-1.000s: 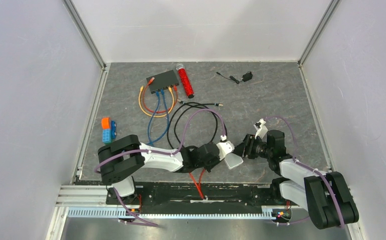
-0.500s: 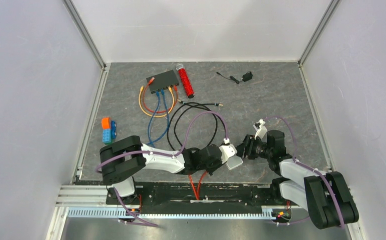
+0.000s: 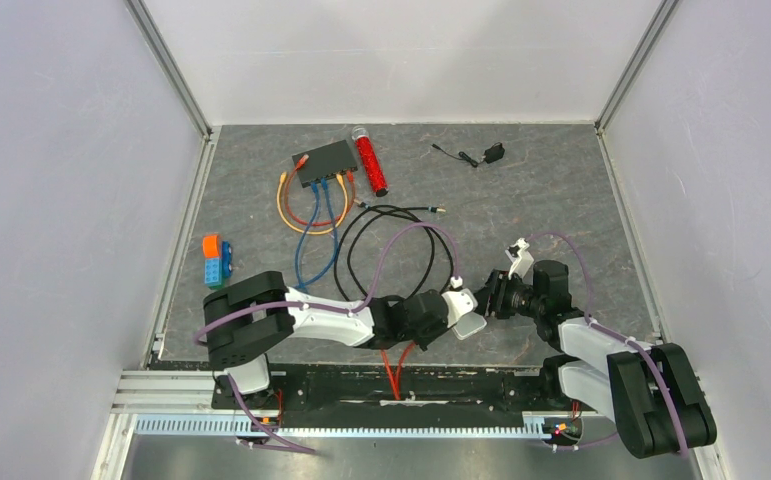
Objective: Insert the plug into the switch port
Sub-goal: Insert the connector into the switch port.
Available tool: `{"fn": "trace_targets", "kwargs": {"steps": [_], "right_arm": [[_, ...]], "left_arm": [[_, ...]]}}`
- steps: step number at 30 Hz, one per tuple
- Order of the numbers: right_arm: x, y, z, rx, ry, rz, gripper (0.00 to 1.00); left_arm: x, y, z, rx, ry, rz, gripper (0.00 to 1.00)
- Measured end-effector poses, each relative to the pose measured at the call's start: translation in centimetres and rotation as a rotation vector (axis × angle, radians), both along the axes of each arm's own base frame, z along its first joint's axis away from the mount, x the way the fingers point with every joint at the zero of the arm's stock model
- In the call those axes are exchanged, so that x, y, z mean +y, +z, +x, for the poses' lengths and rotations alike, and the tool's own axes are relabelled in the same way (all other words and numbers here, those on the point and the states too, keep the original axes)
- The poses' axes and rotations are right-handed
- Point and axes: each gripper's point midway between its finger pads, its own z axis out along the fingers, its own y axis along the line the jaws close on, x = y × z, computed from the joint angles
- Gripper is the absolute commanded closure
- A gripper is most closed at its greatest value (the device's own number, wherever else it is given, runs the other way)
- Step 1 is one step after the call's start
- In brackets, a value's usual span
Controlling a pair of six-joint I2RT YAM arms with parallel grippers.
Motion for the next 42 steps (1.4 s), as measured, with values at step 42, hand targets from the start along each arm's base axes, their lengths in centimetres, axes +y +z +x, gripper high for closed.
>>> {"fn": "trace_targets", "kwargs": {"steps": [42], "right_arm": [[0.9, -0.5, 0.7, -0.088, -0.012, -0.013, 0.63]], "left_arm": [[-0.3, 0.0, 1.5, 0.003, 0.116, -0.005, 0.98]]}}
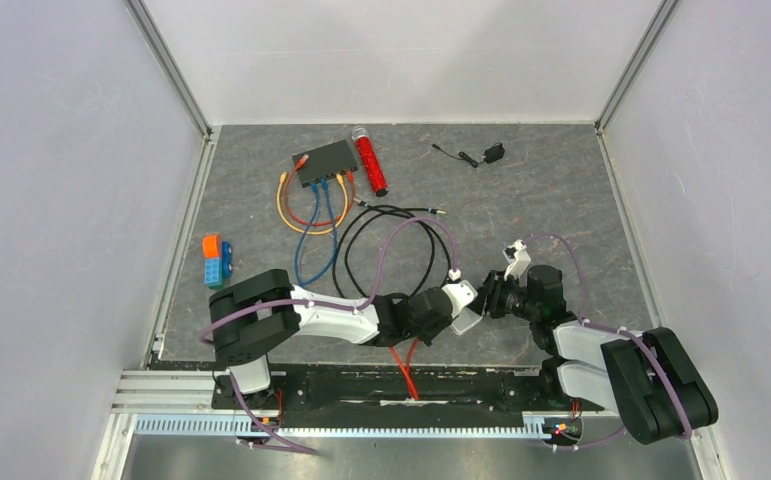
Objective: Insert the plug into the switch port
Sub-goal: Insert the connector into the switch port.
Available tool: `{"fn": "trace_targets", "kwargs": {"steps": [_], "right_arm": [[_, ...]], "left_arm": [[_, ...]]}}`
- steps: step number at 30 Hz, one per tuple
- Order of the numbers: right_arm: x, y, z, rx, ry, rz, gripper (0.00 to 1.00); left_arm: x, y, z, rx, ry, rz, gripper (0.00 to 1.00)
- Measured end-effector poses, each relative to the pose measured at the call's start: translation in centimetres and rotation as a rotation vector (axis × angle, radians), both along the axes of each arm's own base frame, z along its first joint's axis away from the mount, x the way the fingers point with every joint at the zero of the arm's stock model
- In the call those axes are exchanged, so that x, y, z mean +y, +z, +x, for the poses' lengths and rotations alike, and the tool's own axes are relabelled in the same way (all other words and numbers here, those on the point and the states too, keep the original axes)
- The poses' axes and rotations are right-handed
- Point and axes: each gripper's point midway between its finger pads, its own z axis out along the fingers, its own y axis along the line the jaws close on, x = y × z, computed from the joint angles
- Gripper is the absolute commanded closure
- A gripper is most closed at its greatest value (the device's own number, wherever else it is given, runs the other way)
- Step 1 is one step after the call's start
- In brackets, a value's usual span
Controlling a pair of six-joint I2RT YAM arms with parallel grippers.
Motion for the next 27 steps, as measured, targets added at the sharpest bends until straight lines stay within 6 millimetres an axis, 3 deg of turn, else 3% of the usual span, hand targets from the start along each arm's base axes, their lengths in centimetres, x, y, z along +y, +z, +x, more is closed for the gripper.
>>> {"fn": "trace_targets", "kwargs": {"steps": [17, 27], "right_arm": [[-0.8, 0.5, 2.8, -0.076, -0.173, -0.041, 0.67], [-1.4, 0.1, 2.5, -0.035, -0.248, -0.067, 0.57]], "left_arm": [[-2.0, 0.0, 1.6, -0.073, 0.032, -0.108, 0.98], [-1.9, 0.1, 1.7, -0.088, -0.047, -0.176, 0.98]]}}
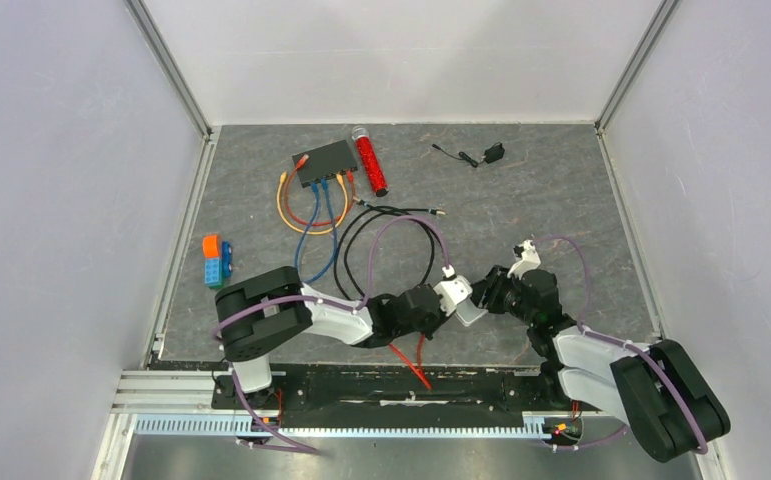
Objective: Insert the plug into the switch port
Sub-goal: Insert the connector into the switch port.
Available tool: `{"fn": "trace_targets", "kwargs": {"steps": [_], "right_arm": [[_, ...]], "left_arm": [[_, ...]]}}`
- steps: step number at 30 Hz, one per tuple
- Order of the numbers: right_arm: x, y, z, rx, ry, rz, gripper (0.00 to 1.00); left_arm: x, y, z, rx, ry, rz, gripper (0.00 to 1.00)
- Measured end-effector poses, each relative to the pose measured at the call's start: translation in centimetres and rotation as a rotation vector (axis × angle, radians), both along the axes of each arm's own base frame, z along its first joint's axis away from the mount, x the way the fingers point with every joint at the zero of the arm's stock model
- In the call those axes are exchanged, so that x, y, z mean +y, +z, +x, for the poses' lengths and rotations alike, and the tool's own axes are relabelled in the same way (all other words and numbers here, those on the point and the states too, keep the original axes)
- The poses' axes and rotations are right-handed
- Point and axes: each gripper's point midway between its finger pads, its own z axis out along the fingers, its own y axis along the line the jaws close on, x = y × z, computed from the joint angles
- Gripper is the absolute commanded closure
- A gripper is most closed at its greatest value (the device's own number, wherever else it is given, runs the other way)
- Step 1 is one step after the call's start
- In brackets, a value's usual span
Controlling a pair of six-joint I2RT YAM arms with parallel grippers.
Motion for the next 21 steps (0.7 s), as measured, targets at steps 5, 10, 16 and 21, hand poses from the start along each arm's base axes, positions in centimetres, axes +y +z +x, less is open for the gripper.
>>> {"fn": "trace_targets", "kwargs": {"steps": [5, 10, 16, 21], "right_arm": [[-0.3, 0.0, 0.5, 0.041, -0.039, 0.013, 0.56], [-0.7, 0.2, 2.1, 0.084, -0.084, 0.028, 0.55], [-2.3, 0.4, 4.0, 0.098, -0.15, 0.038, 0.5], [-2.7, 0.5, 4.2, 0.111, -0.153, 0.048, 0.47]], "left_arm": [[0.2, 0.0, 0.7, -0.01, -0.08, 0.008, 0.98], [0.4, 0.1, 3.0, -0.005, -0.128, 0.006, 0.93], [-0.5, 0.3, 6.6, -0.007, -0.201, 0.043, 0.62], [-1.6, 1.7, 9.1, -0.06, -0.246, 0.057, 0.27]]}}
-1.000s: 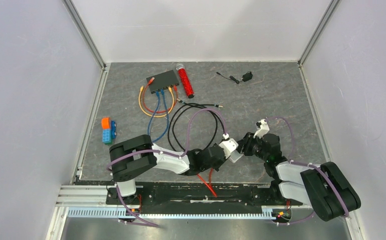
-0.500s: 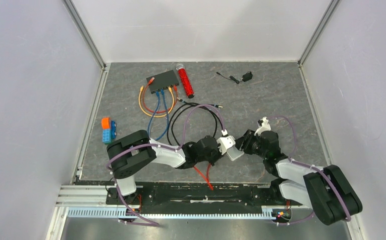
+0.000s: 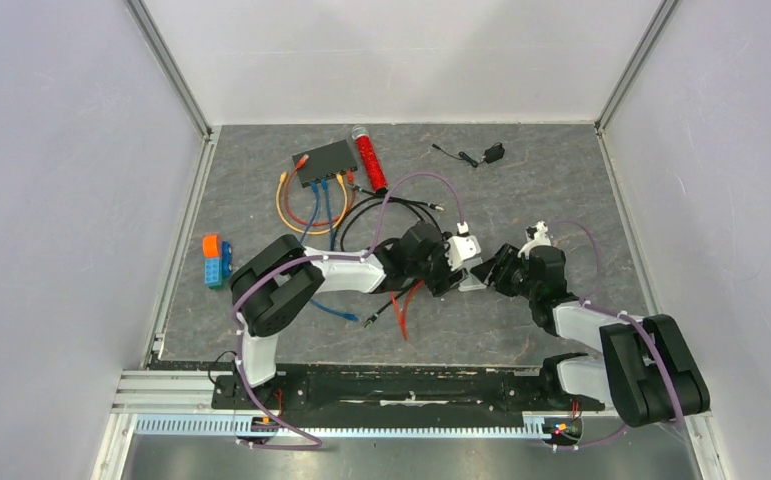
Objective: Insert the plug into the switch port
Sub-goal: Insert the connector into the switch port.
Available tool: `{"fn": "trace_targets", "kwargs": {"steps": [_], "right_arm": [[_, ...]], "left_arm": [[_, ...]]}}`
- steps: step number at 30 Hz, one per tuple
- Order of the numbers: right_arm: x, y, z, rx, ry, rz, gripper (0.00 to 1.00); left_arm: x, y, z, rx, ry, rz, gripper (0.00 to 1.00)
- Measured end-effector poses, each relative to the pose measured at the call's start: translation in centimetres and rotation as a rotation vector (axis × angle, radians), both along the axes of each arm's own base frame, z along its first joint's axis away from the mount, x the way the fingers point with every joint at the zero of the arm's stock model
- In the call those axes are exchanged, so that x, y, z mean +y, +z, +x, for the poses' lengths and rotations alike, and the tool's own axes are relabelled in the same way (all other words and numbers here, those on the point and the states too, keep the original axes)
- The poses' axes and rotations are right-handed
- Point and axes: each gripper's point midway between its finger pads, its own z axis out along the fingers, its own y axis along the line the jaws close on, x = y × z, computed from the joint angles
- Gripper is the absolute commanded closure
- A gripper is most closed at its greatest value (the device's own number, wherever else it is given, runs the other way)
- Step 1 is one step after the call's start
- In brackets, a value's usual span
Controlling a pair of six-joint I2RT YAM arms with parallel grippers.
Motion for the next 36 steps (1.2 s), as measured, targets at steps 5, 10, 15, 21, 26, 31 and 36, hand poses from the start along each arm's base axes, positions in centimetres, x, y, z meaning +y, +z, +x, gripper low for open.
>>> {"fn": "trace_targets", "kwargs": {"steps": [5, 10, 15, 21, 26, 31, 36], "right_arm": [[-0.6, 0.2, 0.1, 0.041, 0.002, -0.034, 0.45], [-1.3, 0.8, -0.1, 0.078, 0.006, -0.076, 0.44], [-1.2, 3.7, 1.1, 0.005, 0.049, -0.11, 0.43], [-0.9, 9.0, 3.8, -0.171, 0.096, -0.149, 0.44], [-0.5, 10.7, 5.7, -0.238, 0.13, -0.196, 0.48], [1.7, 8.9, 8.8, -0.215, 0.217, -0.317, 0.51], [5.9, 8.4, 13.7, -0.275, 0.333, -0.458, 0.53]], "left_arm": [[-0.4, 1.9, 1.9, -0.013, 0.017, -0.022, 0.25], [0.2, 7.6, 5.1, -0.08, 0.081, -0.094, 0.24], [2.6, 14.0, 6.4, -0.144, 0.166, -0.156, 0.2], [7.2, 17.7, 8.0, -0.13, 0.371, -0.143, 0.19], [13.9, 16.0, 11.1, -0.027, 0.66, -0.094, 0.3], [20.4, 13.5, 11.6, 0.137, 0.877, -0.045, 0.29], [24.5, 14.6, 8.1, 0.179, 0.933, -0.038, 0.29]]}}
